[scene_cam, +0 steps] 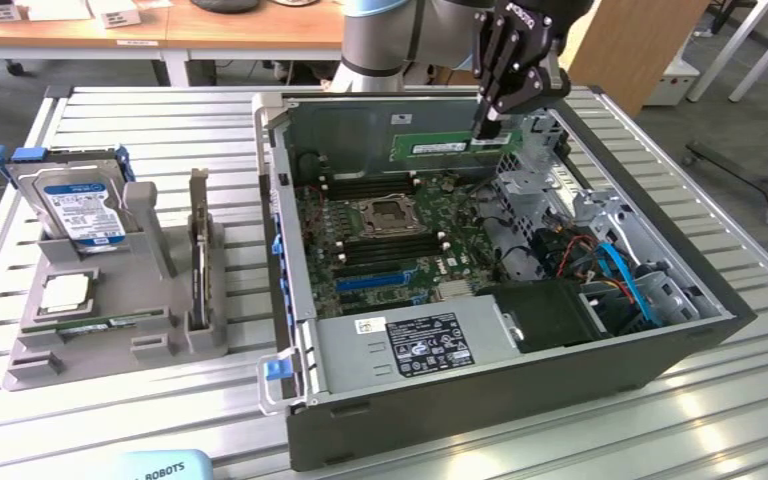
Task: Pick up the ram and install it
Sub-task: 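Pick up the ram and move it above insertion slot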
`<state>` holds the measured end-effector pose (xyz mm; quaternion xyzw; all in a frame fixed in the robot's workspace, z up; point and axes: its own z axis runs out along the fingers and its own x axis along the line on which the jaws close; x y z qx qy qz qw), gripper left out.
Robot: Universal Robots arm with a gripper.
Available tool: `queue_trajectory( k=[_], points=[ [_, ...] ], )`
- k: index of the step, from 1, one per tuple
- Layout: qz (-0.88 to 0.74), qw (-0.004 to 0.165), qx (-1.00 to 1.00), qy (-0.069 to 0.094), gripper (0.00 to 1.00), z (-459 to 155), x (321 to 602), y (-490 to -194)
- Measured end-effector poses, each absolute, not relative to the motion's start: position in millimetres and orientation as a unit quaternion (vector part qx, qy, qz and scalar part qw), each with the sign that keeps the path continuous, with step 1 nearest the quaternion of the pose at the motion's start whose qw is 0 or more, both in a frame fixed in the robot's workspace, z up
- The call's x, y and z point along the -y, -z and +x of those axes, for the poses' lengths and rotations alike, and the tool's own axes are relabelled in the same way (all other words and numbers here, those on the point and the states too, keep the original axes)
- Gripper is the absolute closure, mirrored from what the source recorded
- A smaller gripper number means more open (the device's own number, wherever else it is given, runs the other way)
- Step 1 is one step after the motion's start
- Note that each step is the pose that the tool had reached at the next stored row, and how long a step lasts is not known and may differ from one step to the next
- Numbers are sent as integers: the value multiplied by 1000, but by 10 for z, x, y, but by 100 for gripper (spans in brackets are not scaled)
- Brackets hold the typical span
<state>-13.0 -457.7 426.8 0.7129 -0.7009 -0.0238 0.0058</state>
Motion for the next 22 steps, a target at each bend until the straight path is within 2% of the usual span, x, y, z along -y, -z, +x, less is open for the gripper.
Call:
queue_trajectory(
  k=[22],
  points=[
    [712, 6, 702, 24, 88, -153, 4524, -4265]
  ],
)
